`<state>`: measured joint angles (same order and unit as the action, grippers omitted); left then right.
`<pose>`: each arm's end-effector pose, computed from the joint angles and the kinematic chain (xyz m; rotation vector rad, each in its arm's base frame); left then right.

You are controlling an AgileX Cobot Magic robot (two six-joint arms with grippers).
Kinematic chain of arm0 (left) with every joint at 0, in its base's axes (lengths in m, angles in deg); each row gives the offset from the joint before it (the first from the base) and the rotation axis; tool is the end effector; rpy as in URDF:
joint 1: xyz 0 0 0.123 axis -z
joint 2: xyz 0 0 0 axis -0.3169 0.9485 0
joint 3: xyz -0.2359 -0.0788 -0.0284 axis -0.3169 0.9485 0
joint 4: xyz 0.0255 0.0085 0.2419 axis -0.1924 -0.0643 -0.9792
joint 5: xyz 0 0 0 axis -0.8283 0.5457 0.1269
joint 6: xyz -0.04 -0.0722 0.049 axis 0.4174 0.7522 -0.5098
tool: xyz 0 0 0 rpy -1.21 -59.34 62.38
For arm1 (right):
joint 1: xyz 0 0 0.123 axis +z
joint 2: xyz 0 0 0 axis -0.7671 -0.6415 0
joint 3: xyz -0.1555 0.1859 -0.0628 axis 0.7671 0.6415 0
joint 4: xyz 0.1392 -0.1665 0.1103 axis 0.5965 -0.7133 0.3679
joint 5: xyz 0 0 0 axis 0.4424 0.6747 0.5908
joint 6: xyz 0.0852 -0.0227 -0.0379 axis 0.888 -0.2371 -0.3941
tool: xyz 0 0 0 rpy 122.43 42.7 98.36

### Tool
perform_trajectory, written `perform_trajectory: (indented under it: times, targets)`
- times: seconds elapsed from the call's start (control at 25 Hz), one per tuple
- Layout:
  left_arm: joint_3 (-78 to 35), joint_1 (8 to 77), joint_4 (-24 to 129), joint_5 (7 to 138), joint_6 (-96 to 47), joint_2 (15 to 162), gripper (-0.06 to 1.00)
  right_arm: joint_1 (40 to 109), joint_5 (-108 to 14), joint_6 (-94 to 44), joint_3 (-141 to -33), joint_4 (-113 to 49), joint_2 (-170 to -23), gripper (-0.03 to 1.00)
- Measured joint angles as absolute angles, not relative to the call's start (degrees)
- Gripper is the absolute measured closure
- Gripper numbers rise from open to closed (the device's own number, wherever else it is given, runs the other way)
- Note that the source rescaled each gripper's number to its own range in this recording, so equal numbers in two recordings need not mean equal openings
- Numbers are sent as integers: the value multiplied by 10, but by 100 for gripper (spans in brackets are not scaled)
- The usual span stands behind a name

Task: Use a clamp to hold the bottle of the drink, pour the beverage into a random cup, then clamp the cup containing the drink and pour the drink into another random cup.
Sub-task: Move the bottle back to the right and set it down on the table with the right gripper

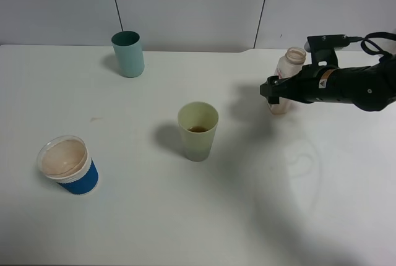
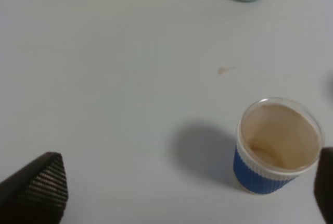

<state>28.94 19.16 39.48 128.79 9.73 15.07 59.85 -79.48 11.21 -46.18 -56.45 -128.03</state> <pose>0.0259 -0.0015 0.2730 0.0034 2.0291 -0.0290 0.3084 0.0641 0.0945 -0.2925 2.2184 0.2017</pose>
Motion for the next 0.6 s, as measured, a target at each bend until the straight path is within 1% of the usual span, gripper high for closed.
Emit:
perform_trajectory:
  times: [0.12,0.6]
  targets:
    - [289,192,395,1288,97,151,7,599,-789,120,-461,-564,-1265,-3]
    - [289,192,395,1288,97,151,7,599,-761,124,-461,-564,-1183,-3]
